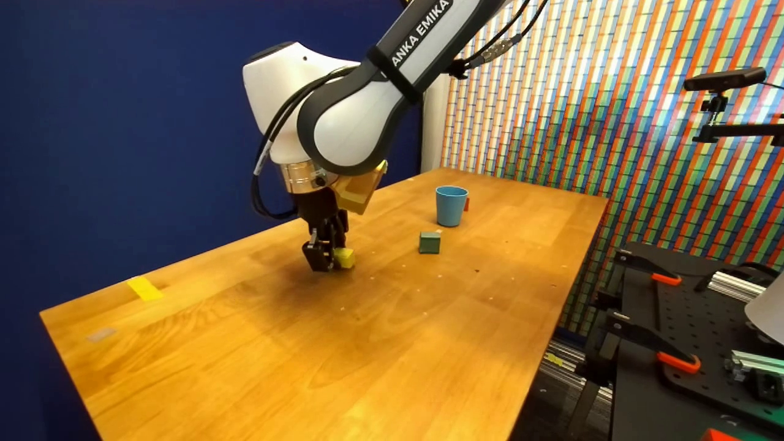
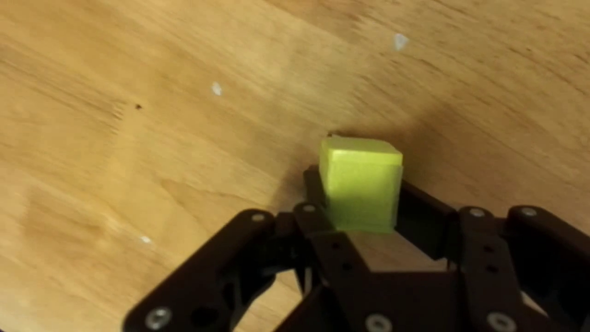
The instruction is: Put the yellow block inside the light blue cup
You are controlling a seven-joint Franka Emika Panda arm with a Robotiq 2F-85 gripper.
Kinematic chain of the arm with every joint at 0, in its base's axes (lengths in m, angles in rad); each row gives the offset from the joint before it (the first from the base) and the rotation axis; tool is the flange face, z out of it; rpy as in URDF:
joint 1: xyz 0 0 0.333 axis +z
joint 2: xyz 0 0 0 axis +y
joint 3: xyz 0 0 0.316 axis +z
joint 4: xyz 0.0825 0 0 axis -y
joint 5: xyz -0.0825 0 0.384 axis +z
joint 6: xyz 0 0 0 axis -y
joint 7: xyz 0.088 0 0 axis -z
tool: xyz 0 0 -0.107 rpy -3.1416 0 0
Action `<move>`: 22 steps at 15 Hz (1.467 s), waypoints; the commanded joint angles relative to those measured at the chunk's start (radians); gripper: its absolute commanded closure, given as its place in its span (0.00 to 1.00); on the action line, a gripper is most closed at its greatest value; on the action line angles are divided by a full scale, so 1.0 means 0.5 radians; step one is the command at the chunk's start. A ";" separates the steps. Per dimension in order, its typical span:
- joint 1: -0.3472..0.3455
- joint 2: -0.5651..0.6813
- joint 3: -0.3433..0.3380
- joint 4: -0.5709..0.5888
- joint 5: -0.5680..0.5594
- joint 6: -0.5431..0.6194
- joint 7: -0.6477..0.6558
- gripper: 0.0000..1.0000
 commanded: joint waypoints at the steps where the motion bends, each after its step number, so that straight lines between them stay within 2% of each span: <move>1: -0.067 -0.324 -0.081 -0.252 0.014 -0.103 0.147 0.83; 5: -0.125 -0.640 -0.196 -0.445 -0.028 -0.201 0.405 0.83; 10: -0.305 -0.960 -0.262 -0.669 -0.047 -0.316 0.548 0.83; 16: -0.550 -0.965 -0.277 -0.741 -0.033 -0.276 0.539 0.83; 22: -0.659 -0.847 -0.280 -0.746 -0.009 -0.221 0.517 0.83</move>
